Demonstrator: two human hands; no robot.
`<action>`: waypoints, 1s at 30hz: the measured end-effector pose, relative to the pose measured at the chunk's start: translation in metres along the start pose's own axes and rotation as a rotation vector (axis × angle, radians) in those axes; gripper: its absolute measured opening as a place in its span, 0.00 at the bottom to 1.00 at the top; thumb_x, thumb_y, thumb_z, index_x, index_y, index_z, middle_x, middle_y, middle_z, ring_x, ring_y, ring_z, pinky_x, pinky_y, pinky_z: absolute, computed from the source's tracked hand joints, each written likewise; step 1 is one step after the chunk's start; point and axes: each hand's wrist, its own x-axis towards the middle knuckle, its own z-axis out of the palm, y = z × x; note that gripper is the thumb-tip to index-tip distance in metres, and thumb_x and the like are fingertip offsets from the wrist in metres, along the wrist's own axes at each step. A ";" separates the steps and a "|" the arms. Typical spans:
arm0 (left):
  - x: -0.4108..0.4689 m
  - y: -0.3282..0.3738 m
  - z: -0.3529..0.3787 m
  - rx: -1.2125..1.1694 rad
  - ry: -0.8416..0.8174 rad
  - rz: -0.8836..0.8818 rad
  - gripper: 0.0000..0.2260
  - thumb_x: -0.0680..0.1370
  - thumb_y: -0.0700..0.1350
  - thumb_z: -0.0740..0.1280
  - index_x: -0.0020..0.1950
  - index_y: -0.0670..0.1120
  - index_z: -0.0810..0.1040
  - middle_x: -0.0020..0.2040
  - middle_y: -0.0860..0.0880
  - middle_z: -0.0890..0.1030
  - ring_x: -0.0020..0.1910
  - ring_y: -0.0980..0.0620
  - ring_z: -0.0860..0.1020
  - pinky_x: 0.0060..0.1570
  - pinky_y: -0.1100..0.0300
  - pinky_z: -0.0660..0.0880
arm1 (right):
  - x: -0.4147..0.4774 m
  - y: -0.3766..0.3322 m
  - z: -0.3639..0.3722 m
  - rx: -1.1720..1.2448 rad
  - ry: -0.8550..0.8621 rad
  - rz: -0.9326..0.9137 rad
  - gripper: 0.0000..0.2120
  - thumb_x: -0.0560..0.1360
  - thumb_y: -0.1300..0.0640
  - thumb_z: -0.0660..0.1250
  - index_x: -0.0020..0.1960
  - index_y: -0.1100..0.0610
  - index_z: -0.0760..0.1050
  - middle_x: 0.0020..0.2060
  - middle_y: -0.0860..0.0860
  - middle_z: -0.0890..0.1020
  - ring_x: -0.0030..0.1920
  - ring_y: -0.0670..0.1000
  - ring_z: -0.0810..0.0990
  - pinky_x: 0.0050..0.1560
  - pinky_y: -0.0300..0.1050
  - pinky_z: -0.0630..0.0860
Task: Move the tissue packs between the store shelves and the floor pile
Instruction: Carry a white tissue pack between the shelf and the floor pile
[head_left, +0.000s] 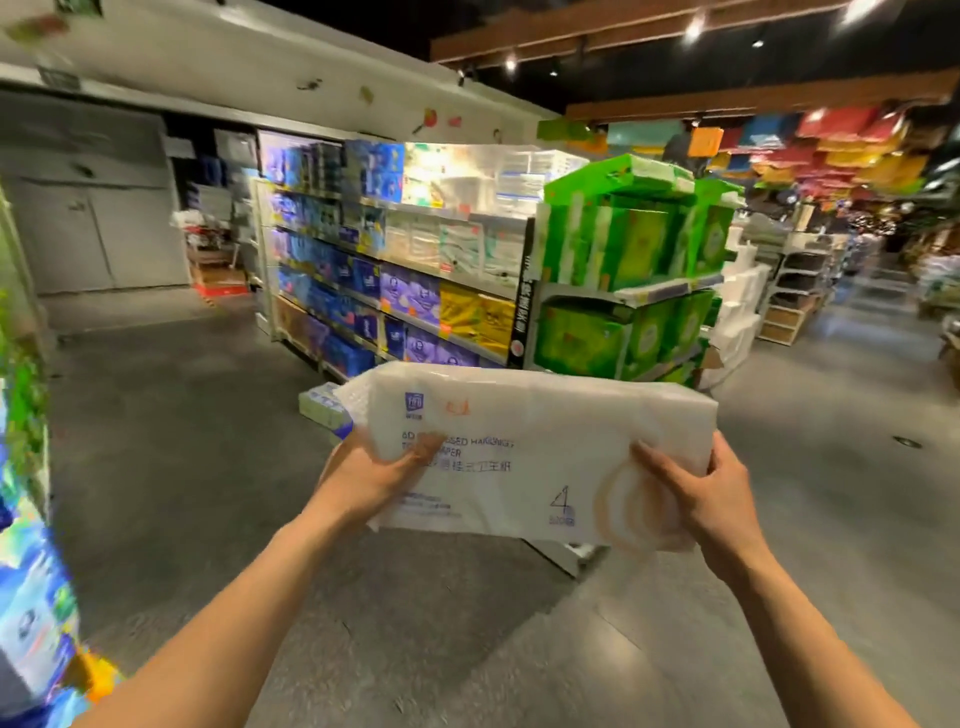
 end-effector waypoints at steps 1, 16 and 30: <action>0.024 -0.003 -0.011 0.021 -0.001 0.005 0.30 0.60 0.74 0.71 0.52 0.55 0.84 0.45 0.58 0.87 0.45 0.58 0.85 0.51 0.53 0.81 | 0.021 0.003 0.019 0.008 -0.003 0.005 0.28 0.64 0.48 0.80 0.61 0.52 0.77 0.51 0.51 0.86 0.49 0.53 0.86 0.43 0.49 0.83; 0.398 -0.109 -0.095 0.210 0.157 -0.036 0.36 0.59 0.77 0.70 0.54 0.51 0.81 0.46 0.55 0.85 0.43 0.56 0.84 0.46 0.56 0.83 | 0.349 0.101 0.256 -0.022 -0.206 -0.002 0.40 0.60 0.47 0.82 0.68 0.53 0.70 0.55 0.53 0.83 0.53 0.53 0.84 0.43 0.45 0.84; 0.748 -0.199 -0.177 0.136 0.183 0.016 0.36 0.59 0.77 0.70 0.57 0.54 0.81 0.46 0.58 0.86 0.44 0.58 0.85 0.47 0.51 0.83 | 0.640 0.158 0.487 -0.060 -0.145 -0.004 0.29 0.65 0.48 0.81 0.62 0.49 0.75 0.51 0.48 0.84 0.49 0.51 0.84 0.44 0.48 0.82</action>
